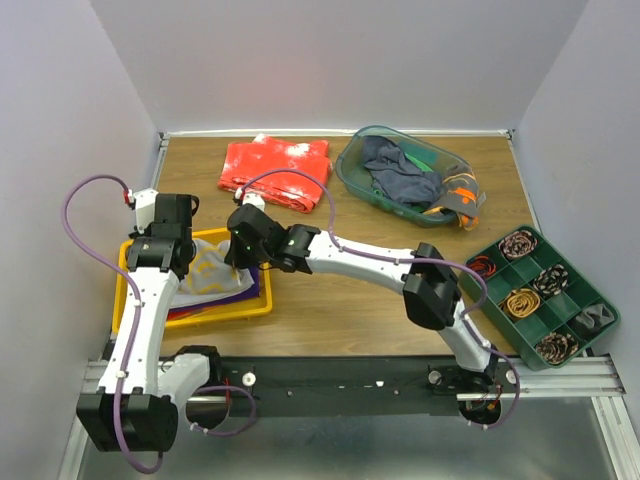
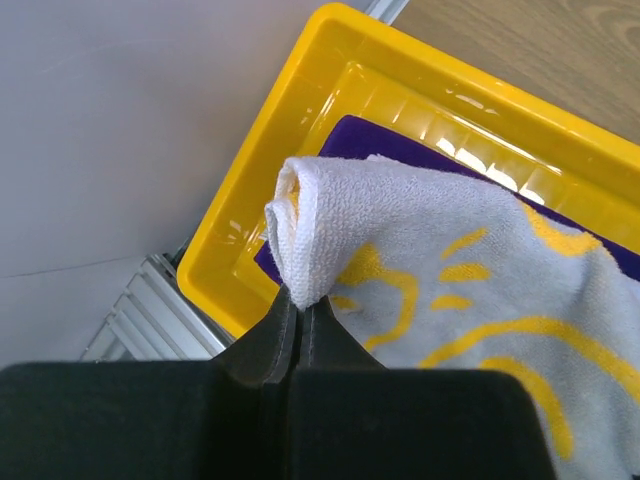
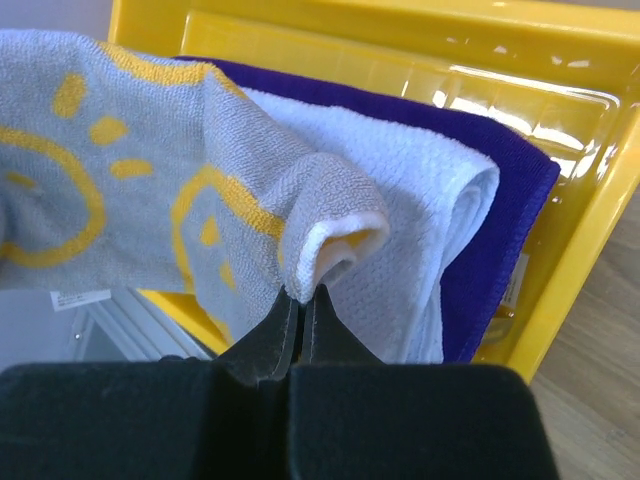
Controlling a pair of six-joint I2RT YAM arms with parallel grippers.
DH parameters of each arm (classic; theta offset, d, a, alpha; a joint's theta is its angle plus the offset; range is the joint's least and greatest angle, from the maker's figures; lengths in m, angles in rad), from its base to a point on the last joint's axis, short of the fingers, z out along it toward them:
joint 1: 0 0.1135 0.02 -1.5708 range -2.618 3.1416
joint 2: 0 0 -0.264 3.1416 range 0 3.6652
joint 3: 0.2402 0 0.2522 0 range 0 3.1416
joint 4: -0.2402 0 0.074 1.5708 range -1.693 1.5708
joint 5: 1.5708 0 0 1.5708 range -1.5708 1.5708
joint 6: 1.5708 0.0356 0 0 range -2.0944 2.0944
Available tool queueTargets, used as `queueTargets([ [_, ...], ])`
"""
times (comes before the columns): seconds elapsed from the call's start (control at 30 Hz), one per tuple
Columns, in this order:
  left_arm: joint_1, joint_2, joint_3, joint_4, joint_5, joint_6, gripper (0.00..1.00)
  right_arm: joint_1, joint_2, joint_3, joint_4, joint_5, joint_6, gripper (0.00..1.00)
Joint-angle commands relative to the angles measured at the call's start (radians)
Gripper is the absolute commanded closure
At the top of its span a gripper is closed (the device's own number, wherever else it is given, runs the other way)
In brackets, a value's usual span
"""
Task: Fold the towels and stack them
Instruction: Place the towel in the bin, then pick up the towel from the bin.
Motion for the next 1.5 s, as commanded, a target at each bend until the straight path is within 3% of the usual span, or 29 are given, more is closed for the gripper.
queueTargets([
  [0.0, 0.04, 0.047, -0.016, 0.041, 0.001, 0.032, 1.0, -0.001, 0.057, 0.047, -0.05, 0.061, -0.035, 0.99],
  [0.03, 0.043, 0.065, -0.017, 0.042, -0.002, 0.032, 0.98, -0.004, 0.062, 0.05, -0.054, 0.069, -0.039, 0.98],
  [0.13, 0.05, 0.1, -0.017, 0.038, -0.022, 0.018, 0.87, -0.028, 0.074, 0.052, -0.066, 0.071, -0.055, 0.79],
  [0.17, 0.051, 0.107, -0.017, 0.032, -0.032, 0.011, 0.73, -0.036, 0.091, 0.075, -0.078, 0.051, -0.056, 0.68],
  [0.23, 0.057, 0.113, -0.019, 0.036, -0.043, 0.012, 0.65, -0.042, 0.103, 0.108, -0.129, 0.049, -0.073, 0.57],
  [0.27, 0.059, 0.114, -0.016, 0.03, -0.049, 0.006, 0.45, -0.044, 0.102, 0.127, -0.136, 0.058, -0.082, 0.48],
  [0.4, 0.06, 0.104, 0.039, 0.033, -0.046, 0.003, 0.32, -0.045, 0.062, 0.162, -0.158, 0.055, -0.11, 0.35],
  [0.5, 0.059, 0.088, 0.117, 0.015, 0.026, 0.008, 0.28, -0.045, 0.01, 0.156, -0.169, 0.106, -0.127, 0.32],
  [0.67, 0.03, 0.048, 0.162, 0.079, 0.314, 0.005, 0.26, -0.153, -0.154, 0.011, -0.143, 0.128, -0.142, 0.31],
  [0.8, -0.209, 0.053, 0.156, 0.133, 0.339, -0.095, 0.25, -0.298, -0.286, -0.192, -0.09, 0.149, -0.161, 0.32],
  [1.0, -0.427, 0.131, 0.145, 0.251, 0.396, -0.166, 0.25, -0.58, -0.409, -0.387, -0.07, 0.216, -0.216, 0.34],
  [1.17, -0.558, 0.255, 0.211, 0.288, 0.437, -0.141, 0.25, -0.756, -0.435, -0.462, -0.07, 0.274, -0.247, 0.34],
  [1.47, -0.587, 0.366, 0.274, 0.324, 0.523, -0.104, 0.26, -0.869, -0.309, -0.431, -0.07, 0.318, -0.296, 0.34],
])
